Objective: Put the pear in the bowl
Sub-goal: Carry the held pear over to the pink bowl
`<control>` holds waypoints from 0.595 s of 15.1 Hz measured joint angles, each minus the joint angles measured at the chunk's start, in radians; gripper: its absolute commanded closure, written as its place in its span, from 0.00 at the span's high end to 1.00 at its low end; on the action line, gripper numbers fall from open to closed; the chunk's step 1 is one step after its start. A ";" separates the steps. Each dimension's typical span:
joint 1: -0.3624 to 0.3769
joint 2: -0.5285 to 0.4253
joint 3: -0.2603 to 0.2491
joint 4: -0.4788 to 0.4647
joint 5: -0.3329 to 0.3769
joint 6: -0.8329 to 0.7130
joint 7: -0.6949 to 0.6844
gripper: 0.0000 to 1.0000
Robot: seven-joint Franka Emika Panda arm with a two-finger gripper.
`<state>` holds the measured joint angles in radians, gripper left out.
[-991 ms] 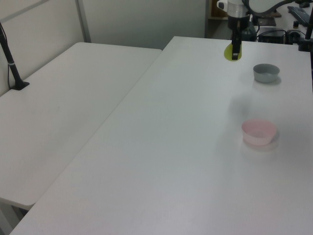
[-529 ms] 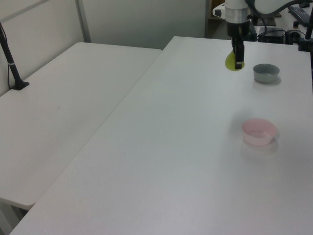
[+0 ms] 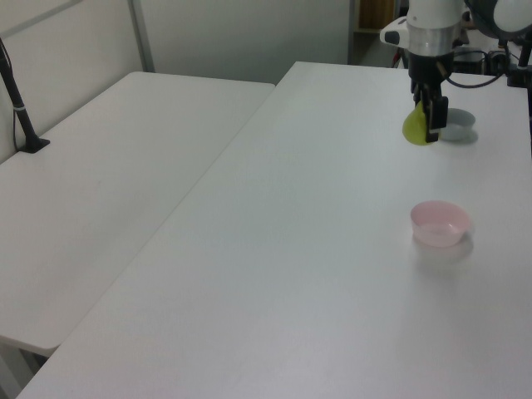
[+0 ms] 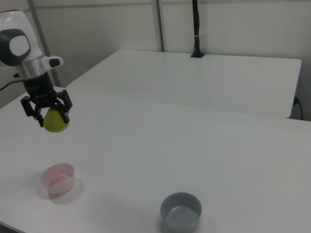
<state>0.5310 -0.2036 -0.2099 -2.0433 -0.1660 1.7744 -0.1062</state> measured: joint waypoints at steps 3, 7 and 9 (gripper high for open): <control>0.015 -0.025 0.000 -0.044 0.000 0.000 0.008 0.25; 0.034 -0.052 0.000 -0.159 0.000 0.052 0.008 0.25; 0.040 -0.051 0.000 -0.215 0.000 0.097 0.008 0.25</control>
<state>0.5712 -0.2546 -0.2099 -2.2581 -0.1660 1.8717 -0.0978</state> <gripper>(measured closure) 0.137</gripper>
